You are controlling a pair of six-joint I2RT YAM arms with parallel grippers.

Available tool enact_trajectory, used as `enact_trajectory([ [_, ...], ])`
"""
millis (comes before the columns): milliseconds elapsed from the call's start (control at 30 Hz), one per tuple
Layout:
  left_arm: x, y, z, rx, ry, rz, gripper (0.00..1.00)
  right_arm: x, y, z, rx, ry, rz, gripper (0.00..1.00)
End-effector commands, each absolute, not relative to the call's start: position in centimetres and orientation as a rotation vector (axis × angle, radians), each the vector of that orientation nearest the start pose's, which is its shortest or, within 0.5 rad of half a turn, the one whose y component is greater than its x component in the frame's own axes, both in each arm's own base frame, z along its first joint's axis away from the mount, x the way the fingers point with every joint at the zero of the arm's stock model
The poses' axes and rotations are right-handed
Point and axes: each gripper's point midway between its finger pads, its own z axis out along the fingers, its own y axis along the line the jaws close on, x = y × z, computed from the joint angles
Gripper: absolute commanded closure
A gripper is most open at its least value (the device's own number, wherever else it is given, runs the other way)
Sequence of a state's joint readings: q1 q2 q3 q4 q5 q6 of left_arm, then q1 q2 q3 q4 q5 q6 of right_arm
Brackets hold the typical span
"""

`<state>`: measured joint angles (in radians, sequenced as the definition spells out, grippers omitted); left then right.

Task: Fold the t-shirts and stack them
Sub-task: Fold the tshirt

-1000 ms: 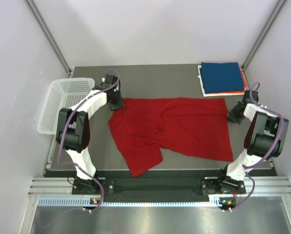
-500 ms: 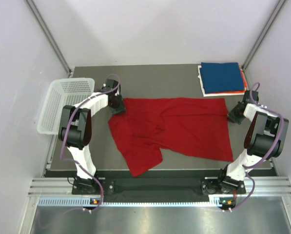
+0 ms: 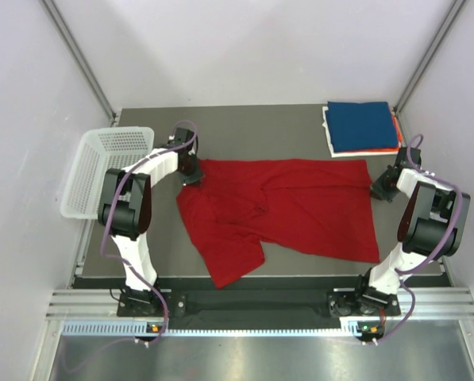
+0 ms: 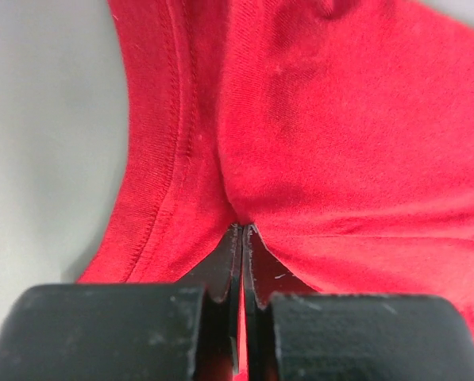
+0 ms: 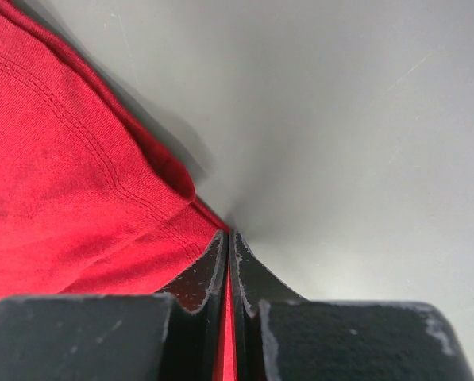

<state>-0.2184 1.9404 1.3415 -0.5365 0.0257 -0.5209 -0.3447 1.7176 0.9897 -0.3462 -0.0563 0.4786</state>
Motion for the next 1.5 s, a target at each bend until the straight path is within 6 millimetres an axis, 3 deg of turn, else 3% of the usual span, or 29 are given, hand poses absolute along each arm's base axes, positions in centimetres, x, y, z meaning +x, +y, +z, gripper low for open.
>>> enact_trajectory([
  [0, 42.5, -10.5, 4.0, -0.397, 2.662, -0.17, 1.0, 33.5, -11.3, 1.2, 1.09, 2.473, -0.01, 1.0],
  [233, 42.8, -10.0, 4.2, -0.41, 2.665, -0.118, 1.0, 33.3, -11.8, 1.5, 1.094, 2.46, -0.049, 1.0],
  [567, 42.3, -9.0, 3.1, -0.42, 2.702, -0.036, 1.0, 33.1, -11.9, 1.2, 1.098, 2.465, -0.06, 1.0],
  [867, 43.2, -8.6, 3.8, -0.426, 2.689, -0.024, 1.0, 33.6, -12.0, 1.8, 1.093, 2.442, -0.055, 1.0],
  [933, 43.4, -9.2, 4.0, -0.411, 2.692, -0.071, 0.93, 34.0, -11.7, 1.9, 1.078, 2.435, -0.024, 1.0],
  [1000, 43.3, -10.0, 4.3, -0.394, 2.697, -0.131, 0.77, 34.2, -11.1, 1.7, 1.062, 2.454, 0.024, 1.0],
  [1033, 43.3, -10.2, 5.0, -0.388, 2.686, -0.151, 0.74, 34.5, -10.5, 1.7, 1.052, 2.462, 0.076, 1.0],
  [1133, 43.7, -10.0, 6.5, -0.382, 2.665, -0.143, 0.61, 34.5, -9.9, 2.0, 1.056, 2.476, 0.108, 0.91],
  [1333, 46.3, -11.2, 9.6, -0.304, 2.558, -0.238, 0.56, 35.0, -9.4, 5.0, 1.056, 2.418, 0.15, 0.75],
  [1467, 48.0, -12.7, 9.6, -0.257, 2.509, -0.332, 0.56, 36.2, -8.4, 6.9, 1.031, 2.377, 0.202, 0.75],
])
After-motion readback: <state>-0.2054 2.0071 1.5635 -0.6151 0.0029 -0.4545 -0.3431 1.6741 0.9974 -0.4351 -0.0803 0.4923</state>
